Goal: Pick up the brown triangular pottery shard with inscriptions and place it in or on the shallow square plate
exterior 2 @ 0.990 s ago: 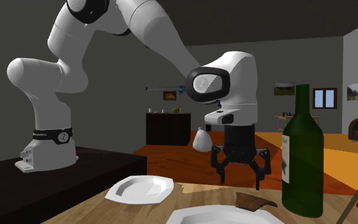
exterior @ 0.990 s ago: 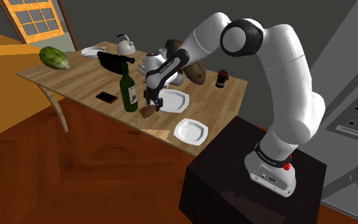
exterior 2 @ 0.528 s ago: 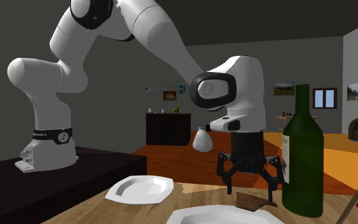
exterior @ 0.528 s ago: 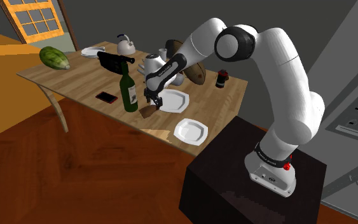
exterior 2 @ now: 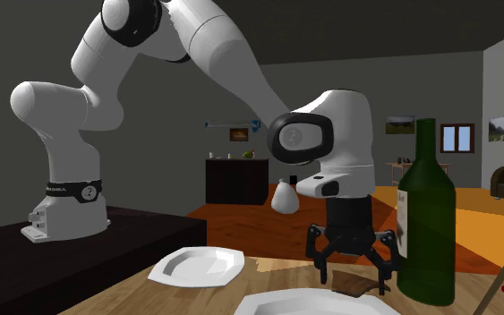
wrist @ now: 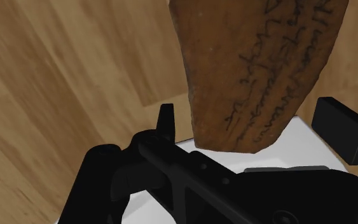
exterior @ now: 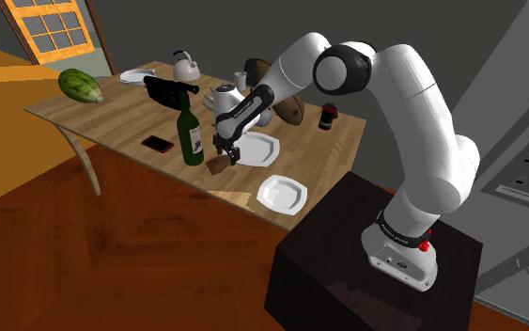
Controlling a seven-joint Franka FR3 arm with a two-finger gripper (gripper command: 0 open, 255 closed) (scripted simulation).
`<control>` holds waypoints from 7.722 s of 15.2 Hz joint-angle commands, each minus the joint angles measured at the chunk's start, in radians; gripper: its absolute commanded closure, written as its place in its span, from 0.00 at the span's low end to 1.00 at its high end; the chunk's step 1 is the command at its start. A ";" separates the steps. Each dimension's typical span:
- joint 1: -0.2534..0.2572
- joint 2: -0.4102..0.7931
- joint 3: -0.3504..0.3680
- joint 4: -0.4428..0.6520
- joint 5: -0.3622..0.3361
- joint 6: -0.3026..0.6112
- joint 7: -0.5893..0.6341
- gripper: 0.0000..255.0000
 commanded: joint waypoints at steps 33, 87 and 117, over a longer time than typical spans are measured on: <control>-0.073 -0.199 0.021 -0.067 0.035 -0.131 -0.078 1.00; -0.104 0.120 0.041 0.262 0.030 -0.190 -0.221 1.00; -0.172 -0.091 0.057 0.162 0.056 -0.303 -0.278 1.00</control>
